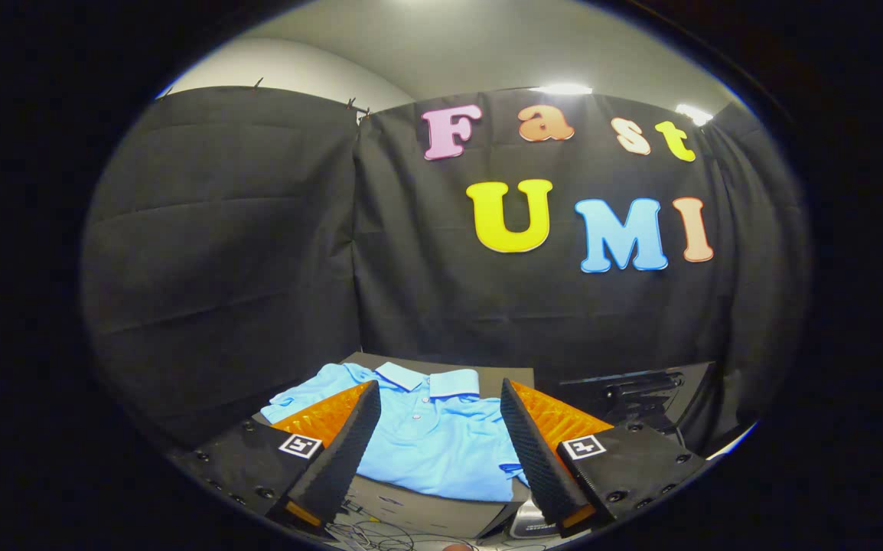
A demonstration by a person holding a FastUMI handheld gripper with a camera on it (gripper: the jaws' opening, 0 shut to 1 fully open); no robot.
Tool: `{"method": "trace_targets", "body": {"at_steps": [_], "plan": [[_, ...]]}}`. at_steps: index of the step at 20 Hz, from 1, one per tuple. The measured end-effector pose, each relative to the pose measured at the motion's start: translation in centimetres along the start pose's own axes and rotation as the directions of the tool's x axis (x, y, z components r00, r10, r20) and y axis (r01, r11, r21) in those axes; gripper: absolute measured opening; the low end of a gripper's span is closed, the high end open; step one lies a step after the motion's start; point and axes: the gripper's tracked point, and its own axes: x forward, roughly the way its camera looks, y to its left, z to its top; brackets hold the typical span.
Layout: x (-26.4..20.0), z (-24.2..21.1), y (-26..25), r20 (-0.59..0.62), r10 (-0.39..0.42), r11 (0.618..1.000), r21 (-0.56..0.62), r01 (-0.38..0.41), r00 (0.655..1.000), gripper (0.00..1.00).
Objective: Put the clothes into the washing machine and then close the washing machine lid.
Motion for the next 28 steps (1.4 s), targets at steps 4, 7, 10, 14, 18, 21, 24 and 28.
{"method": "trace_targets", "body": {"at_steps": [4, 7, 10, 14, 18, 21, 24, 28], "plan": [[3.0, -2.0, 2.5, -0.105, 0.046, 0.999, 0.022, -0.044, 0.993, 0.98], [5.2, -2.5, 3.3, -0.143, 0.051, 0.999, 0.008, -0.050, 0.988, 0.98], [7.6, -2.7, 3.9, -0.179, 0.054, 0.999, 0.003, -0.054, 0.982, 0.98], [10.1, -3.9, 5.1, -0.266, 0.069, 0.997, -0.002, -0.072, 0.961, 0.97], [12.0, -5.8, 5.9, -0.361, 0.070, 0.997, -0.014, -0.081, 0.930, 0.97], [12.7, -8.1, 6.0, -0.443, 0.060, 0.993, -0.061, -0.097, 0.894, 0.97], [13.3, -9.3, 6.2, -0.478, 0.041, 0.994, -0.068, -0.083, 0.878, 0.97], [13.5, -9.6, 6.2, -0.529, 0.013, 0.988, -0.124, -0.093, 0.848, 0.97]]}}
